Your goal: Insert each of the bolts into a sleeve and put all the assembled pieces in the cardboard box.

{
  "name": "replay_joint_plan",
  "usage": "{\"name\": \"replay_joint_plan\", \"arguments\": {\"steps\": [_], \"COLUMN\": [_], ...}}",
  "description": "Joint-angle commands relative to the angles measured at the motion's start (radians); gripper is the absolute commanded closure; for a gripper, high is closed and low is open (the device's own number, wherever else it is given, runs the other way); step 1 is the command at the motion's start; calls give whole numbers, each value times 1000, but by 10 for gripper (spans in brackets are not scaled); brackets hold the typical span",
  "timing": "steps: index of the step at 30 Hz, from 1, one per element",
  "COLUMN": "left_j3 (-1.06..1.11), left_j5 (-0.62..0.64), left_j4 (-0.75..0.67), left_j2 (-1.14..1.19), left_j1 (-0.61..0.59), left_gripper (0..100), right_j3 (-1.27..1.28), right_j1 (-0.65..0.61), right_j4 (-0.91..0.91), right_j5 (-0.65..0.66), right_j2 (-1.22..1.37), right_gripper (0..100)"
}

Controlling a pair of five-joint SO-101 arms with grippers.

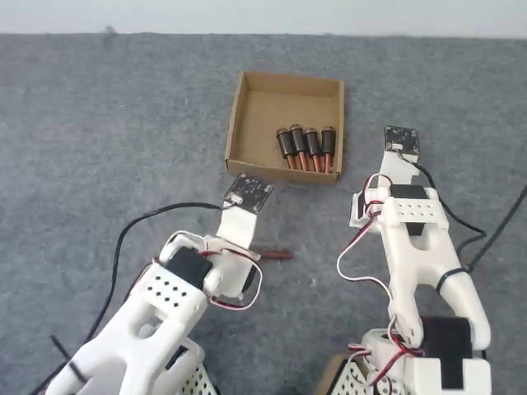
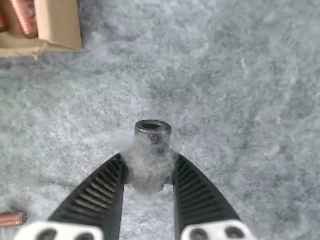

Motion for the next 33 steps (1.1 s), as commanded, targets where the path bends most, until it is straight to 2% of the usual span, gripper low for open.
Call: {"name": "replay_joint_plan", "arguments": {"steps": [1,8,16,23,30,33], "left_j3": [19,25,-85,-104,-142,-189], "left_j5": [44,54,71,74,75,75], "left_j4": [-81,-98,-157,-167,-256,-258], "left_j2": [-35,-18,265,330,454,489], "left_j1": [-2,-2,-5,-6,-11,-52], "left_gripper": [984,984,963,962,963,963], "right_j3": [-5,-5,-5,-5,-5,-5], "right_j1": [-13,-13,-13,-12,-13,-13], "right_j4": [-16,-15,-12,-12,-10,-10], "right_j5": [14,14,14,15,15,15], "right_j2": [-4,-4,-4,-4,-5,-5], "right_gripper": [992,992,992,992,992,992]}}
